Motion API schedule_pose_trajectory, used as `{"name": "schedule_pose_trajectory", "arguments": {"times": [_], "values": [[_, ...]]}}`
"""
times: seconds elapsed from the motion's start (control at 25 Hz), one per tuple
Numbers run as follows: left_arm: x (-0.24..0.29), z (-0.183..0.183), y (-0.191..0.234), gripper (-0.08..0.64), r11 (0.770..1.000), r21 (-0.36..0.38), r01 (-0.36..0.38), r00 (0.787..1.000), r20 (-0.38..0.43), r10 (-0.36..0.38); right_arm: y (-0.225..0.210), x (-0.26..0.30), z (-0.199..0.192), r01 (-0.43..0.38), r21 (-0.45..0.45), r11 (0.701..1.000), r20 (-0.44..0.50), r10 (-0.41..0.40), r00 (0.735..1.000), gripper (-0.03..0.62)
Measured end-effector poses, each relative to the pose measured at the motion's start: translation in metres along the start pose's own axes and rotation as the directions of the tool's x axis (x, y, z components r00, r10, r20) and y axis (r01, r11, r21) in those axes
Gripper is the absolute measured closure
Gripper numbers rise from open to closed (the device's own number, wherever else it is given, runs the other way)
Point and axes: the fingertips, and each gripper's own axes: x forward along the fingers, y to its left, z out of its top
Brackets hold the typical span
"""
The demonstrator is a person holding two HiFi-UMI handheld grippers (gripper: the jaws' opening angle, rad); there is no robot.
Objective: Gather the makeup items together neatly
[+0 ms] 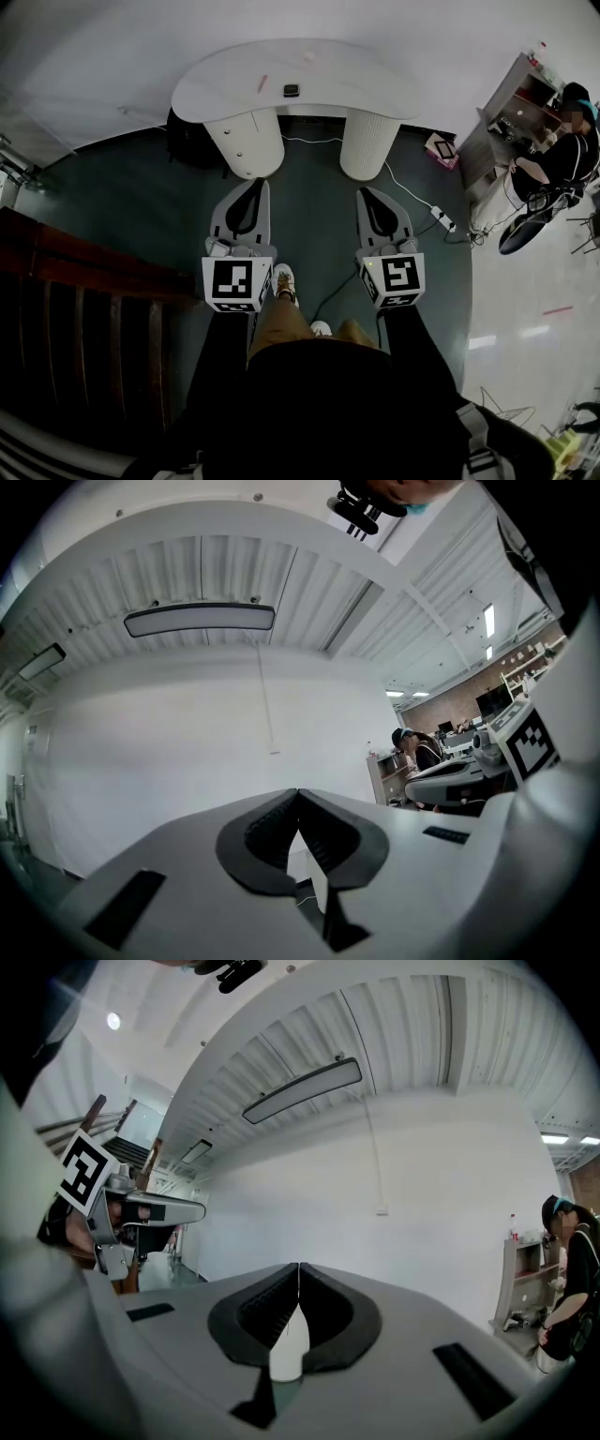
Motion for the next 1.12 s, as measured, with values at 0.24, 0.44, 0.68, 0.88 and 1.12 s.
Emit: {"name": "schedule_pose_trajectory", "arguments": {"times": [0.24,0.44,0.68,0.88,1.12], "values": [[0.044,-0.012,0.031,0.545,1.000,-0.009,0.014,1.000,0.005,-0.014,-0.006,0.047,-0.006,0.004,0.000,1.000,-0.009,-0.004,1.000,0.565],[0.097,-0.023,0.070,0.545,0.999,-0.017,0.031,1.000,0.003,-0.031,-0.013,0.106,-0.008,0.014,-0.014,1.000,-0.034,-0.015,0.999,0.565],[0.168,-0.024,0.127,0.545,0.998,-0.011,0.069,0.998,0.004,-0.069,-0.023,0.187,0.001,0.020,-0.038,0.999,-0.053,-0.022,0.998,0.565],[0.223,-0.031,0.172,0.545,0.995,0.008,0.096,0.995,0.011,-0.096,-0.022,0.252,0.004,0.020,-0.095,0.995,-0.055,-0.025,0.998,0.565],[0.264,-0.044,0.208,0.545,0.993,-0.031,0.111,0.994,0.010,-0.111,-0.020,0.308,0.011,0.034,-0.065,0.997,-0.042,-0.037,0.998,0.565]]}}
